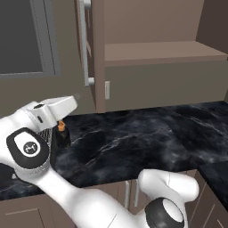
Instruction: Open the cabinet. Pick the soap dispenser and place it next to the sink. Then close the cabinet.
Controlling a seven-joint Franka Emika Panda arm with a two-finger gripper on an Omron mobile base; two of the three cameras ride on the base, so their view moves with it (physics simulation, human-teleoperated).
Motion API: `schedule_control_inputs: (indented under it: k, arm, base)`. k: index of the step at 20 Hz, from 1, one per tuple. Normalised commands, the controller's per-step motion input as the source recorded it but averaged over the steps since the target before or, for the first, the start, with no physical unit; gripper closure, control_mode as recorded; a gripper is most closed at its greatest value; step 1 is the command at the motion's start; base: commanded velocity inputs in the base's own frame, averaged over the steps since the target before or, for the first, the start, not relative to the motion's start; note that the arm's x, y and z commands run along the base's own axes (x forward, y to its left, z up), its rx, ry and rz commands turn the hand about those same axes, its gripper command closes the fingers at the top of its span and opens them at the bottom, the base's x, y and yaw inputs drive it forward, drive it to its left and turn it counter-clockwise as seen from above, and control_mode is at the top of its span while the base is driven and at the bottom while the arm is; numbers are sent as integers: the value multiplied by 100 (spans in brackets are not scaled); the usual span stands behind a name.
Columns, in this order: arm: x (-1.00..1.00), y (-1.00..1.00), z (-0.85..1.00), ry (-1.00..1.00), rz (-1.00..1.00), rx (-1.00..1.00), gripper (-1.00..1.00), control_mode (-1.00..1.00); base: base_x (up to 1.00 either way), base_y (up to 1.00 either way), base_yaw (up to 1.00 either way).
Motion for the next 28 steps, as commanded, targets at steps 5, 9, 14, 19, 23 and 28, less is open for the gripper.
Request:
schedule_control_inputs:
  k: [5, 9, 14, 19, 23, 28]
  arm:
    - [18, 7, 0, 0, -22, -1, -100, -100]
    - [0, -18, 2, -2, -2, 3, -100, -100]
    - [0, -28, 12, 0, 0, 0, -100, -100]
    - [10, -58, 0, 0, 2, 3, -100, -100]
    - [32, -68, 0, 0, 7, 2, -100, -100]
    - [22, -72, 6, 0, 8, 0, -100, -100]
  base:
    - [0, 0, 0]
    - [0, 0, 0]
    - [0, 0, 0]
    - [0, 0, 0]
    - [0, 0, 0]
    - [0, 0, 0]
